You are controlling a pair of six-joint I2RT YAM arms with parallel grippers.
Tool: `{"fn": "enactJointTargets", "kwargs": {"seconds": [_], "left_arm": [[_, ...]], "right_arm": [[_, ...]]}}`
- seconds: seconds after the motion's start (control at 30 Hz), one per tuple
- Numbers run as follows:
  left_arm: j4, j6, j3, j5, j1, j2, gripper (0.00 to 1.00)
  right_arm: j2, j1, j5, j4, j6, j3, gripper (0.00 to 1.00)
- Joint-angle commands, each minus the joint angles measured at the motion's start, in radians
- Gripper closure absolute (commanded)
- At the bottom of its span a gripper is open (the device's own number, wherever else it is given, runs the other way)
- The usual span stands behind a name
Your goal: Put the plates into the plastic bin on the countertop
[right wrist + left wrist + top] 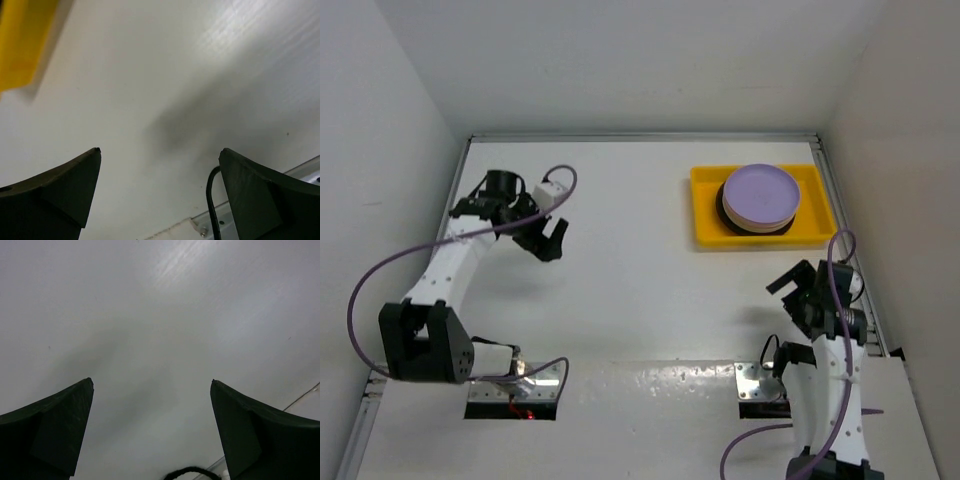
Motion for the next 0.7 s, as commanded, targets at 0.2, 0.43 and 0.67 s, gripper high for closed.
{"fn": "enactJointTargets", "kwargs": {"seconds": [0.2,0.43,0.67], "left_arm": [[0.095,0.144,-0.437,-0.204,-0.018,-0.39,0.0],[0.128,0.124,-0.476,-0.238,-0.036,-0.507,0.0],[0.128,0.124,-0.476,-0.238,-0.036,-0.518,0.0]], "right_arm": [[-0.18,0.004,-0.156,-0.024,0.057,-0.093,0.0],[-0.131,0.004,-0.154,-0.028,-0.017,-0.047,0.0],[-0.147,0.004,-0.183,0.001,-0.026,-0.044,0.0]]}}
